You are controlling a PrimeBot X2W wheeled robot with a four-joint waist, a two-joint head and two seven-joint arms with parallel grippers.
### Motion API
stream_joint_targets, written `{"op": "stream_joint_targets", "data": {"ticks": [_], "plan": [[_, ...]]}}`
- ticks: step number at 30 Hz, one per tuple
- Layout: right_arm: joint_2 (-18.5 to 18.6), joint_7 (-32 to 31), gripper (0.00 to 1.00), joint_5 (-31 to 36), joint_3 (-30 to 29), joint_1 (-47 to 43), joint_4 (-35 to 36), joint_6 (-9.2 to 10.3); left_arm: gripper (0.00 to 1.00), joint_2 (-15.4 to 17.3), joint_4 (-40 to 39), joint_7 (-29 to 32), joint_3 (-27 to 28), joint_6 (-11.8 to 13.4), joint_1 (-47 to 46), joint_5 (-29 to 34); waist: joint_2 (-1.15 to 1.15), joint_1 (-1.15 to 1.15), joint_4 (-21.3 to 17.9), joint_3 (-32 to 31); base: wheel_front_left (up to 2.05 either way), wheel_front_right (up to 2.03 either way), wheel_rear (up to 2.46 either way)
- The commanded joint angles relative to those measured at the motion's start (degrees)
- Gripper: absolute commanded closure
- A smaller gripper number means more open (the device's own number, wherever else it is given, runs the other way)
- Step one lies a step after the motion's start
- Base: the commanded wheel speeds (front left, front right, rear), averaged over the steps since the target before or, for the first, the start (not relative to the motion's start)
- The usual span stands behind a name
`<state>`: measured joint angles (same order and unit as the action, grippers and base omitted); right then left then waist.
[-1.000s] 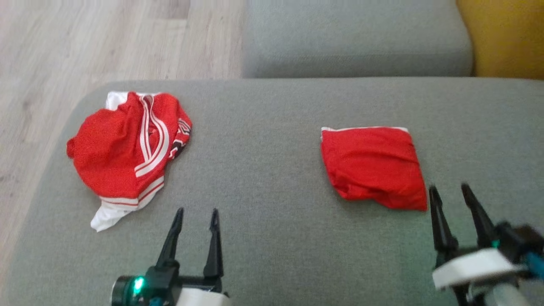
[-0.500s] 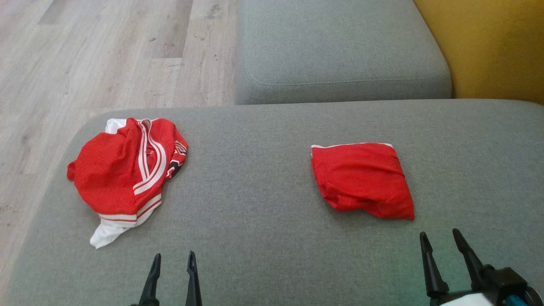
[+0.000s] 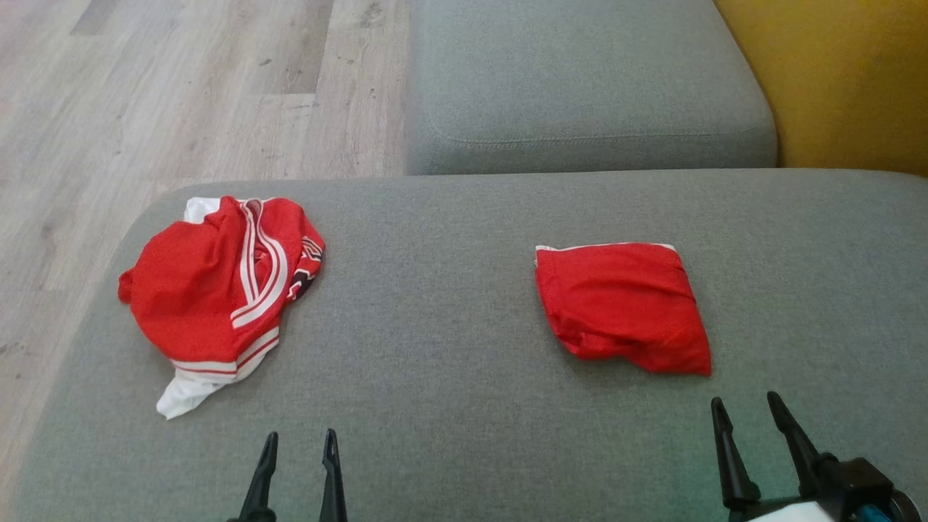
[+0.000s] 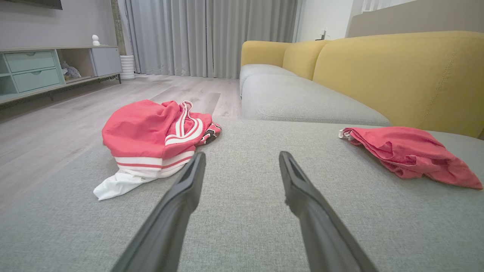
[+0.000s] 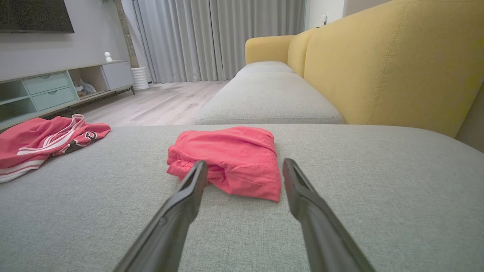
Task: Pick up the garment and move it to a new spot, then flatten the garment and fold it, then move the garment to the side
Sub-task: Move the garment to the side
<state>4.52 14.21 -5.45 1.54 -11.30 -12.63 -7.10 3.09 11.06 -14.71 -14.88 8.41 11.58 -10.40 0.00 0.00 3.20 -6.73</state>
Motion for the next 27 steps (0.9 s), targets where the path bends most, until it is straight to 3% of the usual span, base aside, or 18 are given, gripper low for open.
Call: {"op": "stream_joint_targets", "data": {"ticks": [1, 8, 14, 21, 27], "plan": [[0.87, 0.78, 0.0, 0.4, 1.05, 1.17, 1.97, -0.39, 0.0, -0.21, -1.38, -0.29, 1.56, -0.18, -2.45, 0.59, 0.0, 0.0, 0.04, 0.02, 0.0, 0.0, 0.0], [1.78, 0.78, 0.0, -1.31, 1.37, 3.91, -0.79, -0.39, 0.0, -0.21, -2.25, -0.29, 1.25, 0.27, -2.9, 1.56, 0.0, 0.0, -0.21, 2.2, 0.0, 0.0, 0.0], [4.54, 0.79, 0.0, -7.93, 1.4, 13.61, -10.86, -0.39, 0.0, -0.21, -3.55, -0.29, -0.07, 0.0, -5.3, 1.93, 0.0, 0.0, 0.63, 6.74, 0.0, 0.0, 0.0], [11.34, -5.91, 0.0, -17.6, 7.23, 30.32, -22.35, -0.39, 0.0, -0.21, -4.89, -0.29, -2.29, 0.08, -10.65, 3.74, 0.0, 0.0, 1.95, 14.41, 0.0, 0.0, 0.0], [14.16, -11.62, 0.0, -26.18, 13.96, 39.22, -29.89, -0.39, 0.0, -0.21, -4.89, -0.29, -3.91, -0.35, -13.72, 5.53, 0.0, 0.0, 2.6, 18.36, 0.0, 0.0, 0.0]]}}
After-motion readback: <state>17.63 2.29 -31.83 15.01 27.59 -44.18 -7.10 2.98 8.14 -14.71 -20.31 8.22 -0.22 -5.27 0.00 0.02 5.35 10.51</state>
